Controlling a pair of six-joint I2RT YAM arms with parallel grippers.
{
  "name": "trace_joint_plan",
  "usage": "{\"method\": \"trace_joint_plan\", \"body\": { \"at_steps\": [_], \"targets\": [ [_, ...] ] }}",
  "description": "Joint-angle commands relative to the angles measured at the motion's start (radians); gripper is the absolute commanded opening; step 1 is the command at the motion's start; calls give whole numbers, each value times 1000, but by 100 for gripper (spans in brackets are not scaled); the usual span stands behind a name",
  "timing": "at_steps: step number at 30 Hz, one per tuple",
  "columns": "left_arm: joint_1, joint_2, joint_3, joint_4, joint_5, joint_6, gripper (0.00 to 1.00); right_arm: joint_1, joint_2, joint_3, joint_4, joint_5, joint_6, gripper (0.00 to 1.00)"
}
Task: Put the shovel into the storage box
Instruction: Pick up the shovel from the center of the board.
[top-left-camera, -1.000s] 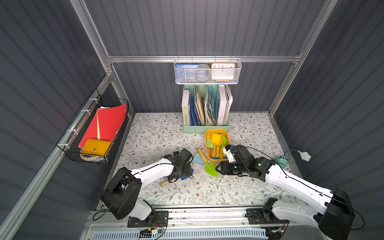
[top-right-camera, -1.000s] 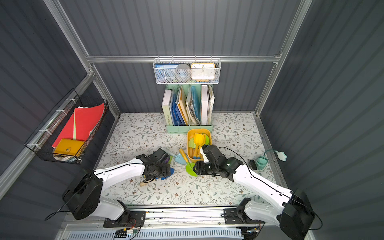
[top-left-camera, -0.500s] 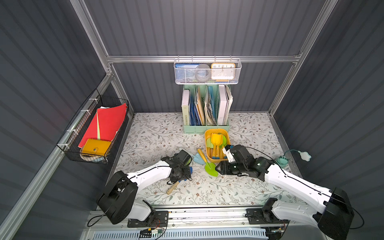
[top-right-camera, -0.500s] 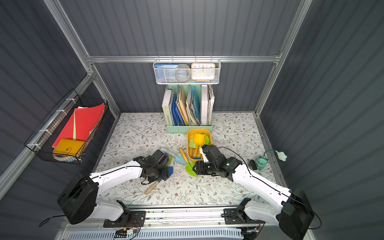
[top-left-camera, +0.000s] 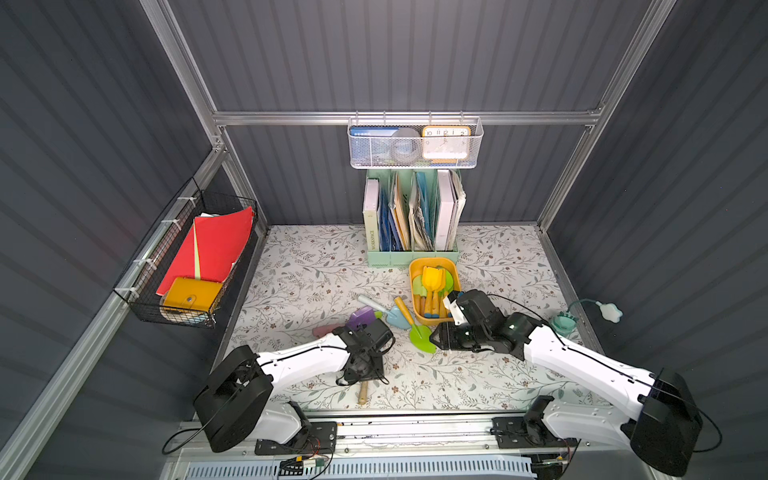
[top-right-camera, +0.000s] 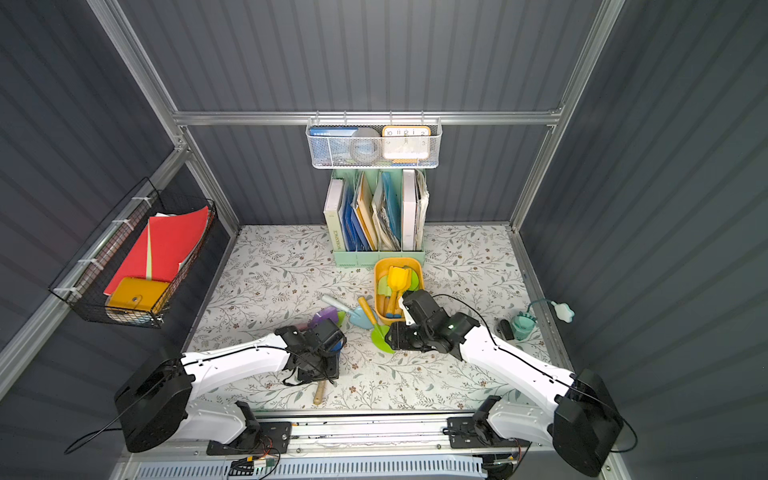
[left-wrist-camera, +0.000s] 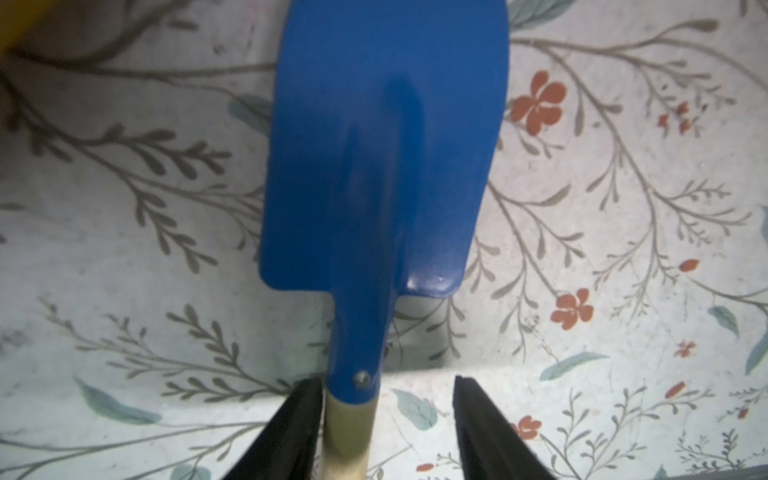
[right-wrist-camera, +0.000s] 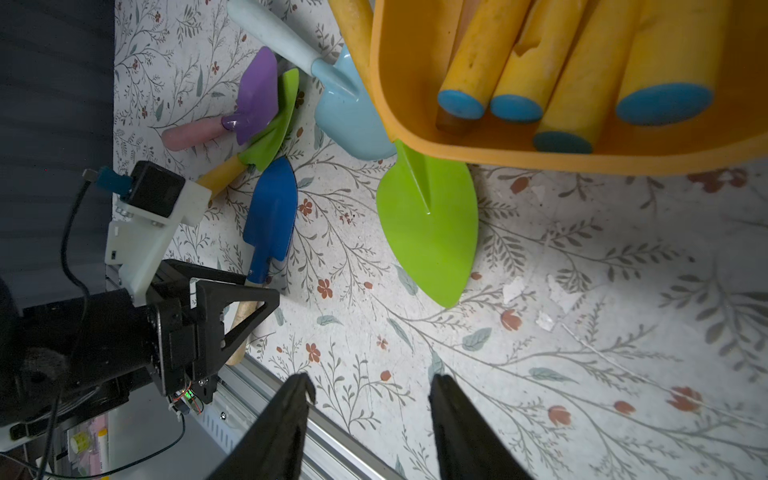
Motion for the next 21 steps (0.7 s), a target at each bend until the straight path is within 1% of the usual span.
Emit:
{"method": "trace_joint_plan", "body": {
  "at_steps": [1,4,7,10,13,15,17,21],
  "targets": [
    [-6,-7,-25,-49,-11,-40,48,3,6,12,23,-1,2,52],
    [-7,-12,-30,-48,-12,-40,36,3,14,15,25,-1,0,52],
    [-9,-11,-21,-31,-8,-39,30,3,16,15,28,-4,0,52],
    [-10,0,3,-22,-5,-33,21,4,17,15,30,-1,0,52],
    [-13,2,36,-33,-6,-25,16,3,14,15,25,2,0,52],
    [-15,2,68,-49,-11,-18,8,3,6,15,22,11,0,52],
    [-17,-6,106,-58,-18,-15,3,3,-3,14,19,28,1,52],
    [-16,-7,176,-61,-40,-6,2,0,-18,27,-9,70,-3,52]
  ]
}}
